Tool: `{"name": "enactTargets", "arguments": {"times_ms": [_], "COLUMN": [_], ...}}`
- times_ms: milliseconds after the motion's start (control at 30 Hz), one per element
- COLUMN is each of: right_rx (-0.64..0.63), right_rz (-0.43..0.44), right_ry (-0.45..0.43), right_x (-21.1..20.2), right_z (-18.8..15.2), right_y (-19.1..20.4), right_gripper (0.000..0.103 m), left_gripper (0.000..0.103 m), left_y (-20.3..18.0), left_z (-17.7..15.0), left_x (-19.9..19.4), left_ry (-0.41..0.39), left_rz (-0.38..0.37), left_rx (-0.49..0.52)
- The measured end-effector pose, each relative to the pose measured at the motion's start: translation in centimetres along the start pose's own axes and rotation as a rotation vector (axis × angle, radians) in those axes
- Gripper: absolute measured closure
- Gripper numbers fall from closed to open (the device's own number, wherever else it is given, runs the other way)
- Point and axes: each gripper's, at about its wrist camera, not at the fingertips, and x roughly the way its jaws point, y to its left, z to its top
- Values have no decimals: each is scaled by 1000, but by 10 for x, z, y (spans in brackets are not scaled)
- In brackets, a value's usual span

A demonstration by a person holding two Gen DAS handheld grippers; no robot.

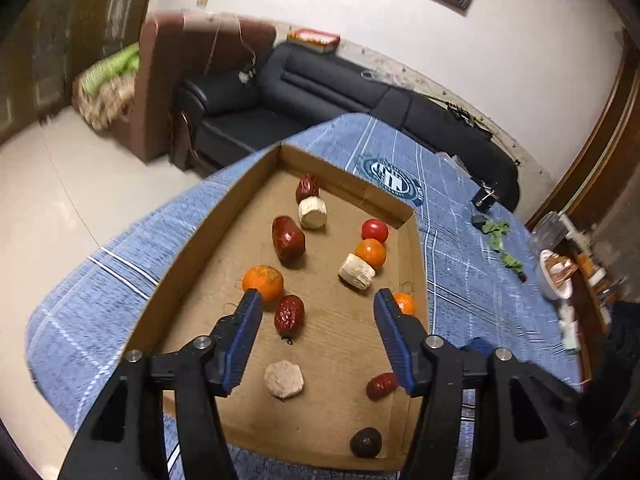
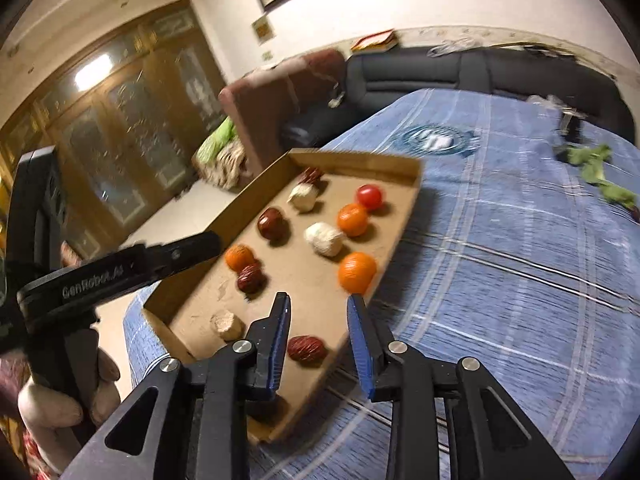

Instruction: Organize fruits

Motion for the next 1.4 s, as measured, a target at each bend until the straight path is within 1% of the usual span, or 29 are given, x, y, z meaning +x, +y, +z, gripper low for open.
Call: {"name": "enactTargets", "arguments": {"times_ms": [67,133,233,300,467,633,833,1067,1400], "right_rx": [36,83,141,168,202,189,174,175,173], "right_rz": [-32,-73,-104,-135,-163,-189,-210,-223,-250], "right_ry": [-32,-62,-97,-110,-115,-126,-135,-122,-117], "right_x": [-14,-25,-39,-46,-55,-62,-67,-65,-63], "right_z": [-2,-6,-11,-16,-24,-29,-31,-32,-34], "right_y": [-9,-20,-35,-42,-53,-53,-51,-52,-51], "right_gripper": [66,63,60,58,57,57,54,53,46], "left_gripper": [36,22,15,14,14,14,14,14,14], "left_y": [-15,-28,-46,-58,-74,-88,-96,-98,-95], "left_z": [-6,-11,-18,-22,-30,-39,-44,-47,-48], "left_x": [-9,-18,-29,-32,-34,-31,-30,-28,-30], "left_ry": [-51,-100,-164,-181,-167,-146,-130,-111,-119], "left_rz": [72,133,206,226,200,193,179,160,149], "left_rx": [52,95,148,182,223,263,279,280,257]}}
